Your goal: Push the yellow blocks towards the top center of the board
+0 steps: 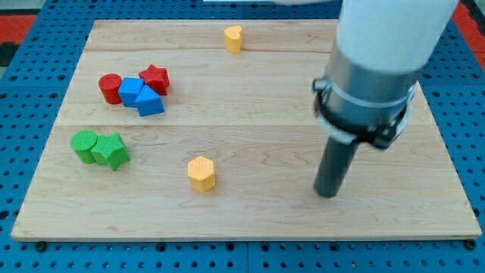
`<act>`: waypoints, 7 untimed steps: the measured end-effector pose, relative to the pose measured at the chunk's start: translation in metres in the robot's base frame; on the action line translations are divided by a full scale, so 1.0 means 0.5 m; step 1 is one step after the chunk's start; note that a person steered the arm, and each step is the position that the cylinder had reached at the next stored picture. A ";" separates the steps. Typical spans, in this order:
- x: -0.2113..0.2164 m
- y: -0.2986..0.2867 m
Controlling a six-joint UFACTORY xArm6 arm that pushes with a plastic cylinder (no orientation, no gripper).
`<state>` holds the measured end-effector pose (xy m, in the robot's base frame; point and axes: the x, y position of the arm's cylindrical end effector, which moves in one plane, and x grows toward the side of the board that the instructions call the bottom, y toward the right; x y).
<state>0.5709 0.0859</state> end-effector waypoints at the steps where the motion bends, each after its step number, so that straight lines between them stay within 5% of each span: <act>1: -0.006 -0.174; 3: -0.076 -0.333; 7: -0.380 -0.195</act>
<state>0.3808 -0.0115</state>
